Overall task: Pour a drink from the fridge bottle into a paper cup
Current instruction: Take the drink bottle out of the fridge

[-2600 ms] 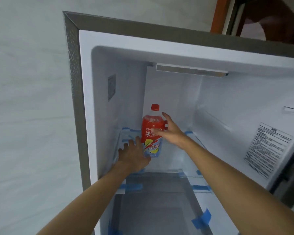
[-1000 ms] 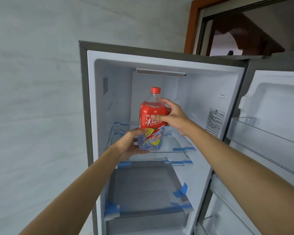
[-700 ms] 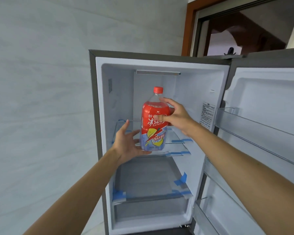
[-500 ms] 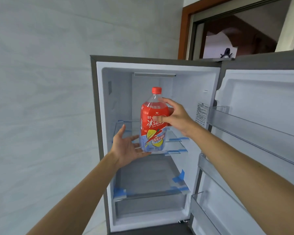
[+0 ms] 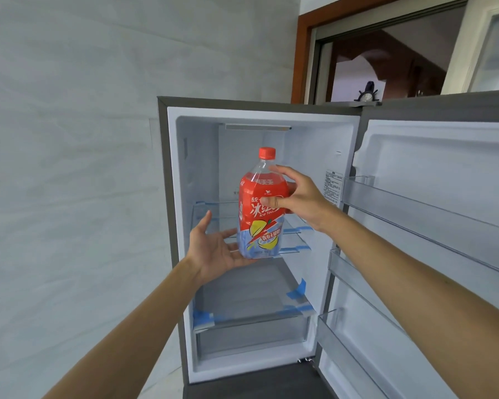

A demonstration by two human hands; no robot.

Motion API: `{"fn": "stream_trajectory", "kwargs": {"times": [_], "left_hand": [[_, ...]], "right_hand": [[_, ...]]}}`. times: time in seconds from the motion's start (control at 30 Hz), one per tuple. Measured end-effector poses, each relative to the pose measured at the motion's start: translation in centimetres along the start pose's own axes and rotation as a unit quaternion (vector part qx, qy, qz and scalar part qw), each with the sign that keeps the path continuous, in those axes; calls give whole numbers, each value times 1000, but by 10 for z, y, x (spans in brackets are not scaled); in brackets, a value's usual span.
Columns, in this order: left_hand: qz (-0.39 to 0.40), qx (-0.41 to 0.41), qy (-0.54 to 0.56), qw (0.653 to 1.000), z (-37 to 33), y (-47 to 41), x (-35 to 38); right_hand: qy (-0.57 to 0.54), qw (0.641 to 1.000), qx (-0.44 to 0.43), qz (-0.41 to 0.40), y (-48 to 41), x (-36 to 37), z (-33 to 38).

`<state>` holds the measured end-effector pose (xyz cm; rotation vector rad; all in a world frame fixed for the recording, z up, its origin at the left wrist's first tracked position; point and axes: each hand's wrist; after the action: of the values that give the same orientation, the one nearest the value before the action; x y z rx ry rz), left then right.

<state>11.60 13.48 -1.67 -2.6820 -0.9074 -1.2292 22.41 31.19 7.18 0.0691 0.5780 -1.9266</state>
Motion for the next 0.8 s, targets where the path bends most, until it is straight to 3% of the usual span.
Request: {"fn": "stream_trajectory", "kwargs": {"times": [0.33,0.8], "left_hand": [[45,-59,4,997,0,8,-28],[160,-148,-65,974,-13,32,-68]], "right_hand": [[24,998,41,-40,23,32,7],[62,978,91,-175,74,94,28]]}}
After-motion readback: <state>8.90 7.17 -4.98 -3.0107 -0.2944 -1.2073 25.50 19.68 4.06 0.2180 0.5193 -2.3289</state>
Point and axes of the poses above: each hand's wrist, its own y-axis away from the middle knuckle, its own x-axis out of the palm, z = x × y
